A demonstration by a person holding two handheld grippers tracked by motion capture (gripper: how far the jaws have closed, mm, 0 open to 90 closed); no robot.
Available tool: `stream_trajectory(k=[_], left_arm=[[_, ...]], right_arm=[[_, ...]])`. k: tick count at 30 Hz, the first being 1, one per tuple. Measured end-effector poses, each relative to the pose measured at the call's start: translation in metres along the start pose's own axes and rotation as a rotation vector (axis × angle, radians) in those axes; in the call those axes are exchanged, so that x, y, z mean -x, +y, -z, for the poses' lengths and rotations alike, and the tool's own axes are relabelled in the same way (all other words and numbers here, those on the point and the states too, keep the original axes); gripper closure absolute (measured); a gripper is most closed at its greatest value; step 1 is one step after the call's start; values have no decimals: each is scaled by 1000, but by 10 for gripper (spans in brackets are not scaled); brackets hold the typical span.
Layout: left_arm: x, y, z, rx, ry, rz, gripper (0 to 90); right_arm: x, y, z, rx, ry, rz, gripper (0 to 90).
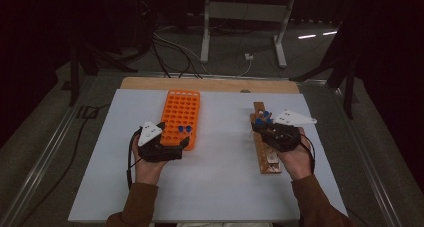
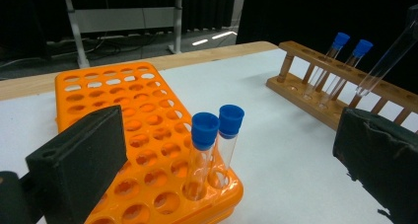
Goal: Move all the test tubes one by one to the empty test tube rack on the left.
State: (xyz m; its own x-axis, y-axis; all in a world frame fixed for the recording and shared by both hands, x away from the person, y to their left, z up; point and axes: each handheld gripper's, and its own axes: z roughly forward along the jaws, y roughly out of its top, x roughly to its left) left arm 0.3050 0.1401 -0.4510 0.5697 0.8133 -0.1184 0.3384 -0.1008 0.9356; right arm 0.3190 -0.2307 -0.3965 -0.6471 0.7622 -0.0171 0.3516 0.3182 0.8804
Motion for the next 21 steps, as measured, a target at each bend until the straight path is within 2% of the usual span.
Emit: stream_trajectory(k=[12, 21], left_arm=[[10, 2, -6, -6, -22, -11, 8], [20, 3, -13, -19, -45, -37, 8]], right_arm=[[-14, 4, -9, -7, 41, 15, 767], [-29, 11, -18, -7, 78, 37, 767]])
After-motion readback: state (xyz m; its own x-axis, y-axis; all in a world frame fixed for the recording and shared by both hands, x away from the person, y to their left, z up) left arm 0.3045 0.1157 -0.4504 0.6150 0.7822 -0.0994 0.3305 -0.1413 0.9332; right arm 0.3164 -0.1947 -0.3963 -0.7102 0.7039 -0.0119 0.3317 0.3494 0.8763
